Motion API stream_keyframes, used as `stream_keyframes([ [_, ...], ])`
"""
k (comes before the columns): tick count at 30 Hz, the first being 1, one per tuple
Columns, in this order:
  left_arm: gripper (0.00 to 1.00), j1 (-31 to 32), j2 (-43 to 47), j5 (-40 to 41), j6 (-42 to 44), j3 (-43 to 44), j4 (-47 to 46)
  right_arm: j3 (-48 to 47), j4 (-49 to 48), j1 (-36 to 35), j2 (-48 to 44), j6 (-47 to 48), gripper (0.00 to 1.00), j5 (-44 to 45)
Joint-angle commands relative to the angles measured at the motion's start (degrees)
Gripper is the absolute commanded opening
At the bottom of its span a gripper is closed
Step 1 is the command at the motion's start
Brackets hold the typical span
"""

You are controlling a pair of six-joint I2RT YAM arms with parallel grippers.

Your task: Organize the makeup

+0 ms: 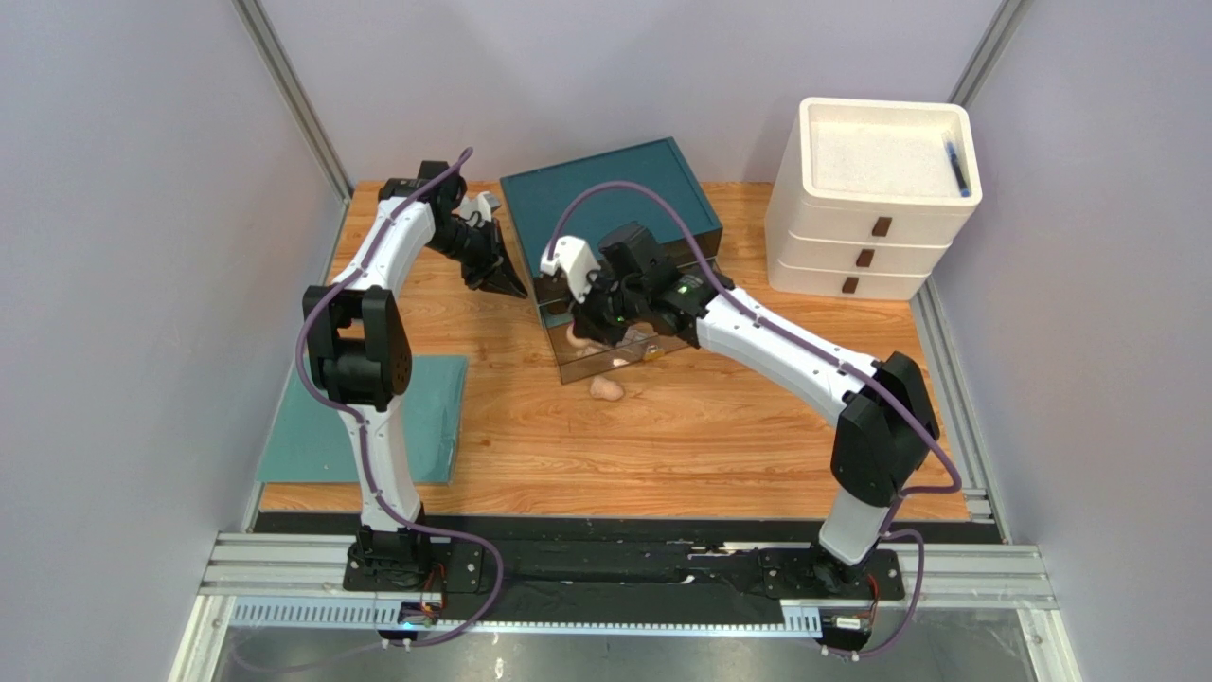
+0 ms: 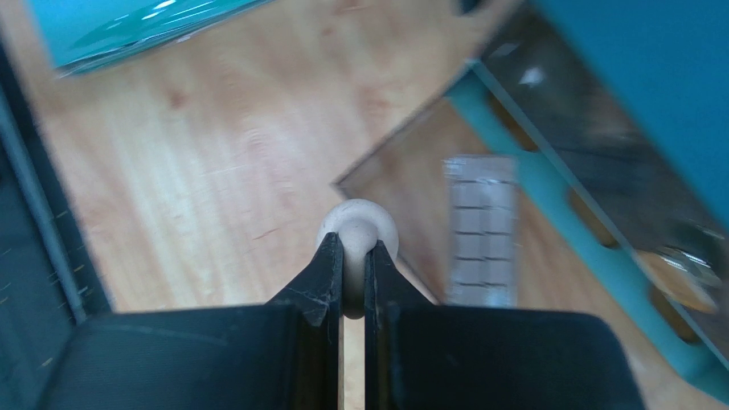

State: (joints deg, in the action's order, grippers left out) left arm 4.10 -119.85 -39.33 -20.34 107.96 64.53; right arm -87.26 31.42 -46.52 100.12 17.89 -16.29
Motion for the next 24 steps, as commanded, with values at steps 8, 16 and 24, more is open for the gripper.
stream_keyframes([
  [8, 0.05, -0.32, 1.64, -0.48, 1.44, 1.90, 0.51, -1.69, -3.90, 6.27, 1.05, -2.34, 0.80, 14.45],
  [16, 0.05, -0.32, 1.82, -0.22, 1.44, 1.37, 0.24, 1.92, -6.90, 6.18, -2.29, -2.77, 0.91, 11.64],
  [24, 0.05, -0.23, 1.82, -0.39, 1.00, 1.46, -0.20, 12.62, -7.25, 5.65, -7.30, -2.77, 0.80, 2.33],
])
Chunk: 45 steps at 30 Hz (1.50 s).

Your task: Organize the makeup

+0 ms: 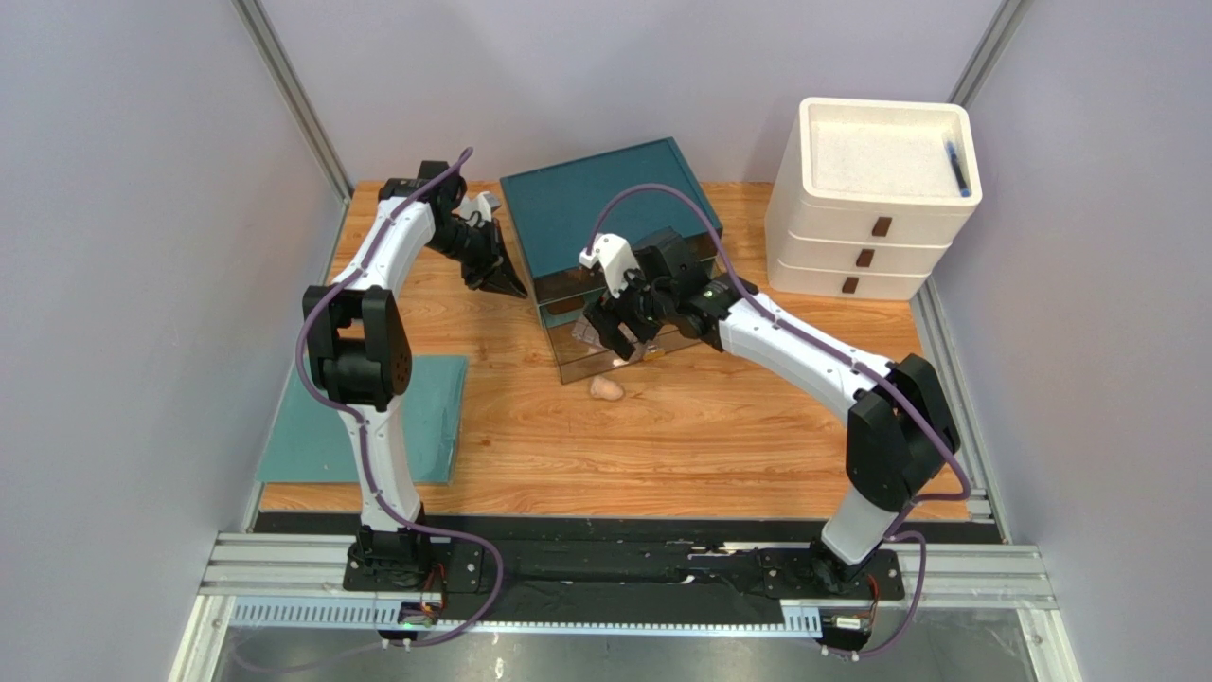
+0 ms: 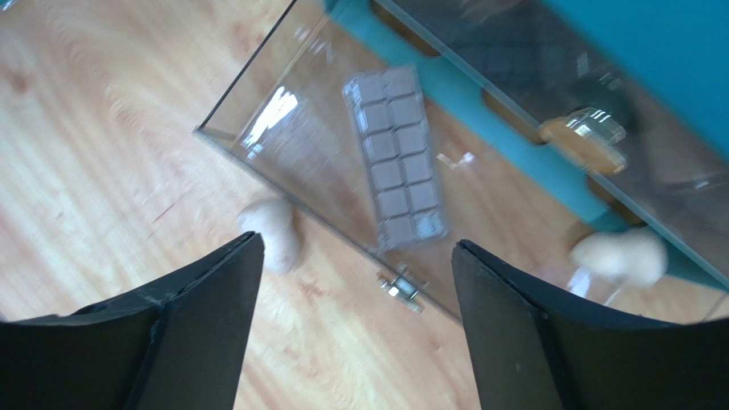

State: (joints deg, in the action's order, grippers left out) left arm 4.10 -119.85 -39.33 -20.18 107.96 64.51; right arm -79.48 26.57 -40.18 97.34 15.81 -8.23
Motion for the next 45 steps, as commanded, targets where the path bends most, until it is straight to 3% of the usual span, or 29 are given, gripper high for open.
stream_keyframes([
  [1, 0.05, -0.32, 1.73, -0.40, 0.85, 1.46, -0.26, 6.43, -2.92, -0.95, -4.79, -0.96, 0.79, -6.62],
  [6, 0.05, -0.32, 1.38, -0.57, 0.94, 1.37, -0.26, 13.64, -6.17, -1.39, -6.02, -1.40, 0.71, -12.69],
  [12, 0.05, -0.32, 1.38, -0.66, 0.94, 0.67, -0.53, 15.94, -7.75, -2.53, -2.86, -1.57, 0.71, -13.39],
  [18, 0.05, -0.32, 1.29, -0.57, 1.38, -0.03, -0.35, 15.15, -10.39, -2.80, 2.14, -1.75, 0.76, -10.41],
  [32, 0.05, -0.32, 0.58, -0.13, 1.99, 0.14, 0.44, 9.52, -12.06, -3.76, 10.41, -3.15, 0.76, -2.94],
  [34, 0.05, -0.32, 0.50, -0.13, 1.90, 0.23, 0.44, 8.74, -11.72, -3.85, 11.46, -3.07, 0.66, -4.24],
  [35, 0.05, -0.32, 0.41, -0.13, 1.90, 0.23, 0.44, 8.38, -10.50, -3.85, 11.82, -2.63, 0.52, -5.47],
  [37, 0.05, -0.32, 0.32, -0.04, 1.82, 0.49, 0.44, 6.63, -8.73, -4.11, 13.30, -2.71, 0.47, -8.21],
  [38, 0.05, -0.32, 0.23, 0.04, 1.64, 0.58, 0.35, 6.27, -7.51, -4.46, 13.66, -2.37, 0.38, -8.99],
  [39, 0.05, -0.32, 0.15, 0.13, 1.55, 0.58, 0.44, 6.10, -6.54, -4.55, 13.84, -1.32, 0.04, -11.78],
  [40, 0.05, -0.32, 0.15, 0.31, 1.55, 0.67, 0.44, 5.40, -4.70, -4.55, 14.02, 0.25, 0.00, -13.46],
  [45, 0.05, -0.32, -0.03, 0.13, 1.46, 0.76, 0.35, 5.92, -1.96, -4.99, 11.56, 1.50, 0.00, -15.85],
])
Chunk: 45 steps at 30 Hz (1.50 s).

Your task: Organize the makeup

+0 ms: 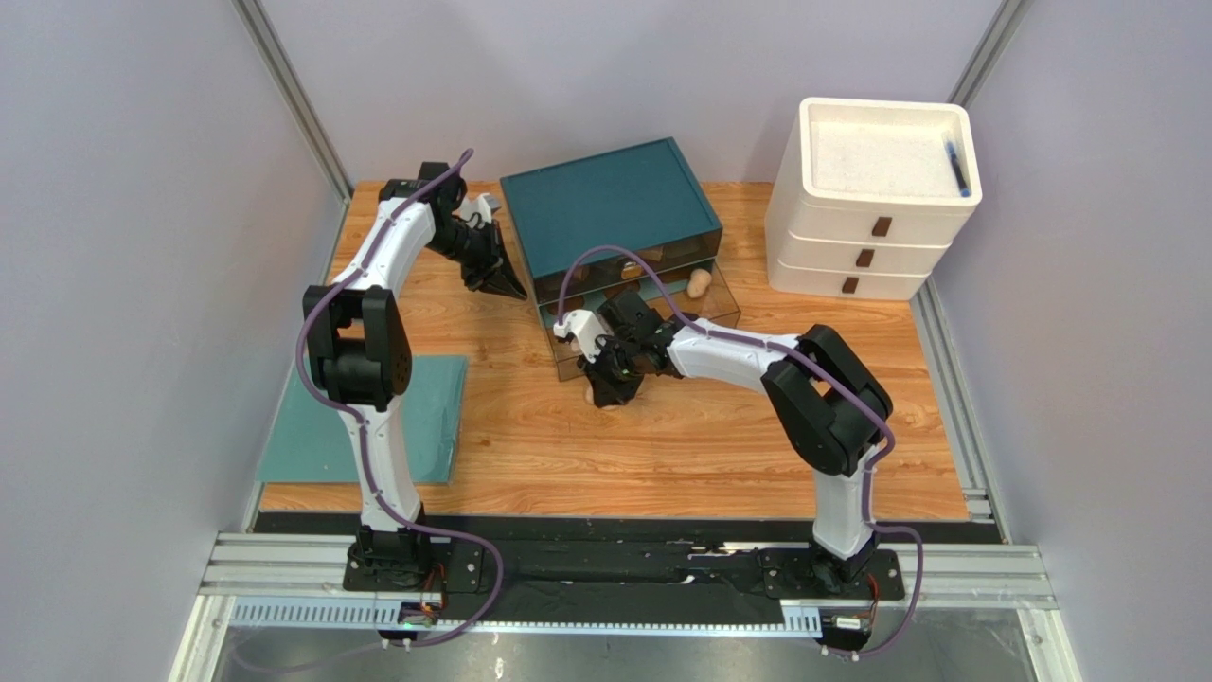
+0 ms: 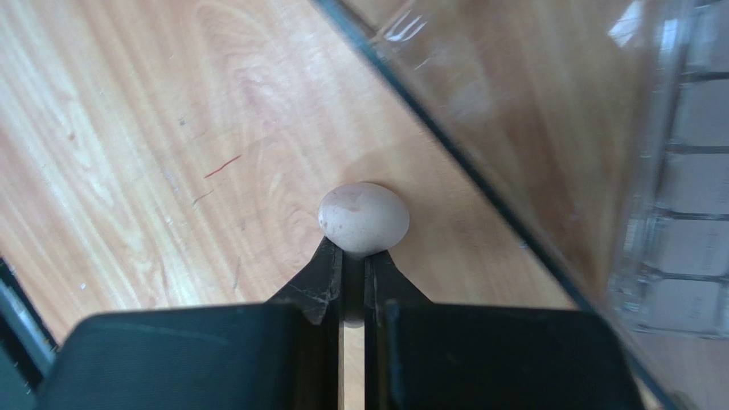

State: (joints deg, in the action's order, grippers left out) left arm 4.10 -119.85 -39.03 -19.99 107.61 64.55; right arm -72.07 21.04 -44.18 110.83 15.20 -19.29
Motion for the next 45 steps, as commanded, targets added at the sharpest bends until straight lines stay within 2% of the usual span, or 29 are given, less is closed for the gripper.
stream_keyframes([
  [1, 0.05, -0.32, -0.03, -0.35, 1.18, 1.02, 0.22, -1.40, 3.92, -0.99, -2.80, 2.20, 0.00, -5.32],
  [5, 0.05, -0.32, -0.21, -0.53, 1.09, 1.37, 0.13, -0.35, 2.96, -0.99, -11.39, 1.50, 0.00, -4.10],
  [11, 0.05, -0.32, -0.47, -0.79, 0.83, 1.81, -0.22, -1.92, -3.45, -0.64, -18.45, 0.53, 0.00, 6.70],
  [14, 0.05, -0.32, -0.64, -0.96, 0.74, 2.25, -0.13, -5.34, -5.22, -0.47, -17.40, 1.32, 0.00, 8.82],
  [18, 0.05, -0.32, -0.82, -1.23, 0.56, 2.86, 0.04, -11.66, -2.24, -0.03, -10.30, 1.24, 0.02, 8.48],
  [20, 0.05, -0.32, -0.73, -1.32, 0.83, 3.30, 0.05, -13.44, -1.62, 0.15, -8.09, 0.10, 0.11, 8.48],
  [21, 0.05, -0.32, -0.65, -1.32, 0.83, 3.48, 0.22, -14.58, -1.70, 0.06, -6.69, -0.69, 0.35, 8.91],
  [22, 0.06, -0.32, -0.56, -1.49, 0.83, 3.66, 0.13, -14.59, -2.22, 0.06, -6.33, -2.18, 0.48, 9.53],
  [24, 0.06, -0.32, -0.47, -1.76, 0.83, 4.18, 0.13, -13.37, -5.02, 0.06, -6.32, -3.68, 0.68, 12.51],
  [27, 0.06, -0.32, -0.03, -1.84, 1.00, 4.80, 0.40, -12.04, -7.23, 0.06, -7.90, -4.39, 0.77, 14.28],
  [35, 0.06, -0.32, 5.41, 4.29, -0.84, 4.10, -2.59, -7.83, -7.68, 1.73, -15.89, -7.81, 0.77, 16.57],
  [39, 0.05, -0.32, 11.29, 3.87, -4.52, 0.06, -10.48, -3.26, -8.46, 5.59, -20.12, -17.88, 0.74, 13.32],
  [42, 0.00, -0.14, 15.16, 2.64, -7.34, -3.89, -21.01, 2.45, -10.83, 9.98, -23.97, -24.58, 0.72, 8.05],
  [45, 0.00, 0.38, 16.84, 2.29, -9.62, -5.39, -26.21, 9.02, -13.82, 12.63, -27.58, -27.06, 0.72, 6.11],
])
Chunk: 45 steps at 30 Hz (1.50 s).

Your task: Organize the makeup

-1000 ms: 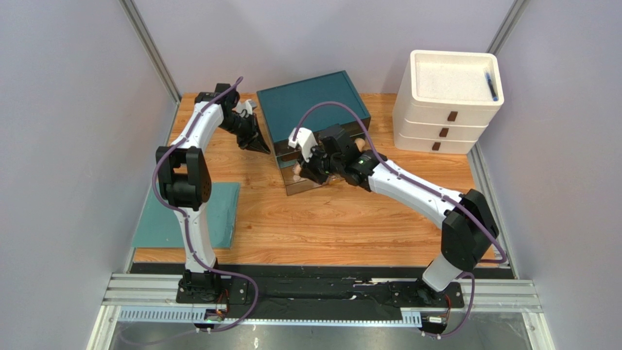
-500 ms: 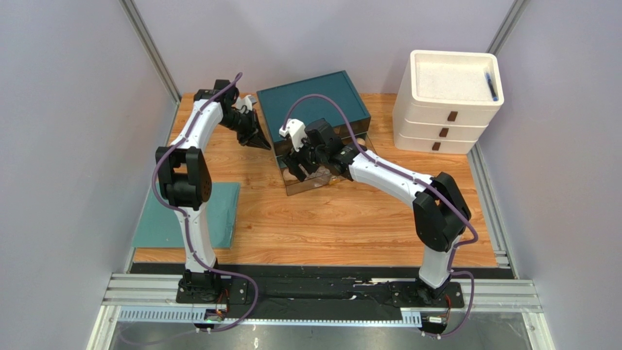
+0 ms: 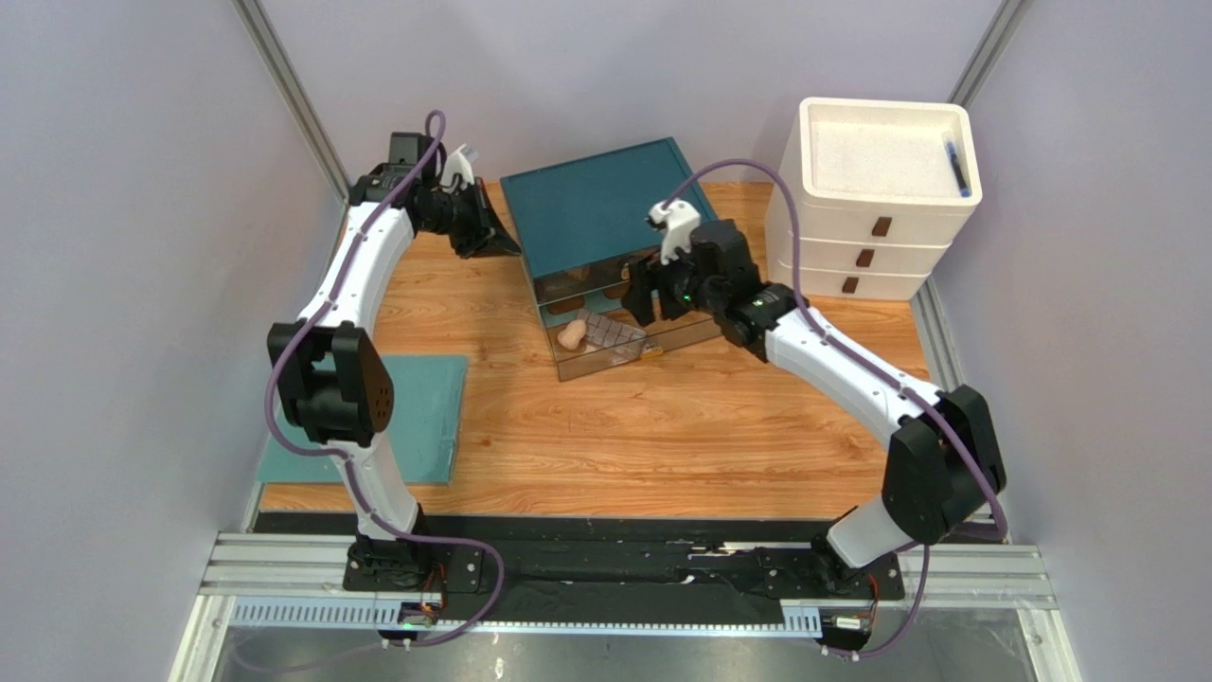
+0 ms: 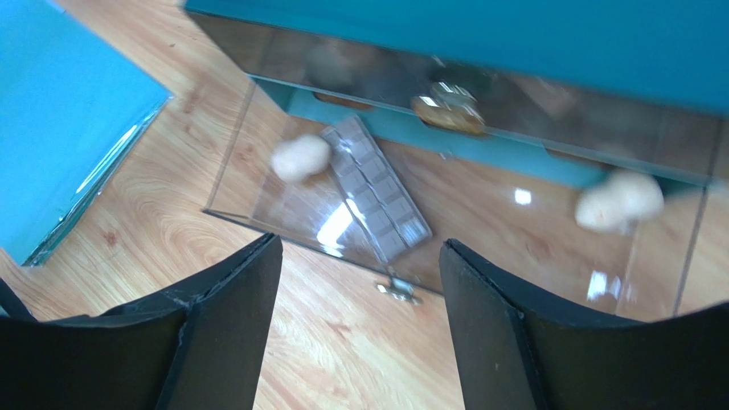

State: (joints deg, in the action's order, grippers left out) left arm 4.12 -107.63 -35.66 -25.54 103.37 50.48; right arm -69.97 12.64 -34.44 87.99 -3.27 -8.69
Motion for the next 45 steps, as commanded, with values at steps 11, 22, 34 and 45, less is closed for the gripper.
stream_keyframes([
  [11, 0.00, 4.75, -5.99, 11.83, -8.65, 11.05, -5.05, 21.53, -12.00, 7.89, -9.05, -21.24, 0.29, -10.64],
  [22, 0.00, 9.59, -15.67, 15.45, -8.56, 20.38, 3.48, 29.98, -23.35, 8.86, -4.76, -33.46, 0.00, -6.87],
  [34, 0.00, 12.14, -14.54, 14.83, -4.61, 16.16, 5.86, 26.56, -41.01, 10.62, 12.99, -51.47, 0.00, -5.64],
  [45, 0.00, 13.98, -11.72, 14.04, -0.57, 11.94, 6.12, 20.59, -48.58, 10.62, 19.32, -59.48, 0.00, -1.34],
])
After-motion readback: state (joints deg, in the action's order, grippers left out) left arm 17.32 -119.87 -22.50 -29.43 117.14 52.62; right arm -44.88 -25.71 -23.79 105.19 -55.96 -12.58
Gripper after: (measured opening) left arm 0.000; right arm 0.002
